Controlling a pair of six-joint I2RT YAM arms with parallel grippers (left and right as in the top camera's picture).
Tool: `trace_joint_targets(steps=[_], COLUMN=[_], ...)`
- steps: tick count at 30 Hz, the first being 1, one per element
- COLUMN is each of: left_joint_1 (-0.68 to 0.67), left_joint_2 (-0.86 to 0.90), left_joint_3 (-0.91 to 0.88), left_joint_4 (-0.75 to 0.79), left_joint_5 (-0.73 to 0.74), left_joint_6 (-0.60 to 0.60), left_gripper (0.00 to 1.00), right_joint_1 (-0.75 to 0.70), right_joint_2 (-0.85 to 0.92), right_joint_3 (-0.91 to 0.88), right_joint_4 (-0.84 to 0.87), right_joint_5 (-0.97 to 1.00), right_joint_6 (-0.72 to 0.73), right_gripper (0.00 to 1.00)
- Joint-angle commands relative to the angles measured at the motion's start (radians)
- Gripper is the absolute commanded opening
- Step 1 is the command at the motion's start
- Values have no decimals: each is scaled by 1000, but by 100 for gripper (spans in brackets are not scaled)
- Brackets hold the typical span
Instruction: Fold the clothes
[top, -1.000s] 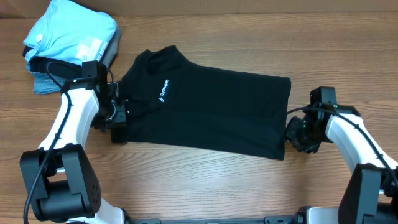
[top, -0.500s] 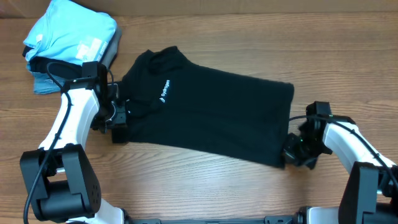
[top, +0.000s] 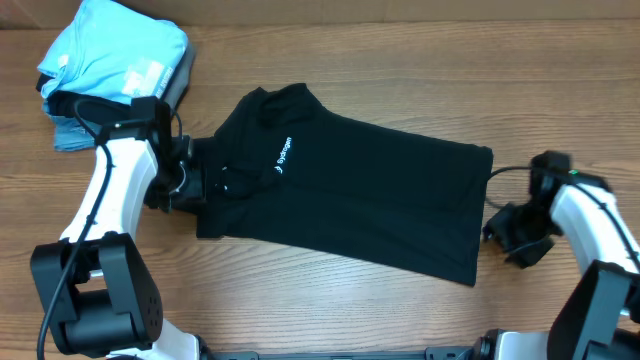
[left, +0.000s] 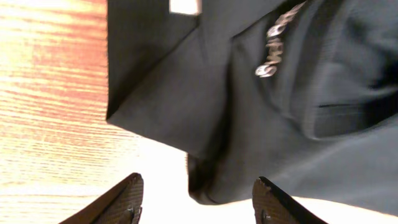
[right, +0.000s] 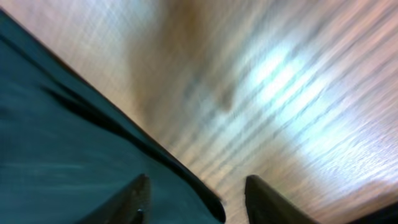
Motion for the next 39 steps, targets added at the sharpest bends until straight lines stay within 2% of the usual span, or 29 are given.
trace_joint_targets(steps=[1,6,10,14,20,30,33,39], left_joint_1=[-12,-110,-196,-235,-235,-267,-274,-285], left_joint_2=[-2,-2,8,79,295,512,539,542], left_joint_3=[119,277,354,417,519,535,535,535], left_joint_4=[-24,-11,48,93,210,435,468,470], left_joint_5=[114,149,56,19,33,47,53,56], left_joint_6=[55,126,150,152,162,173,172,136], left_gripper=[63,74,81,84,85,88,83,58], right_joint_1=[-43,-49,-49,-49,-49,-49,-49,-49], right_joint_2=[-12,-12,-12,-12,-12,-12,-12,-12], right_joint_3=[108,225,249,249,249,249,249,248], right_joint_4=[2,9,8,2,-6,-24,-27,-23], right_joint_5=[-92,-261,-353,-377,-380,-386,-386,-385], right_joint_6=[-57,-241,-293,-294,-293,-289,-289,-290], right_gripper=[56,58,61,62,63,63,62,62])
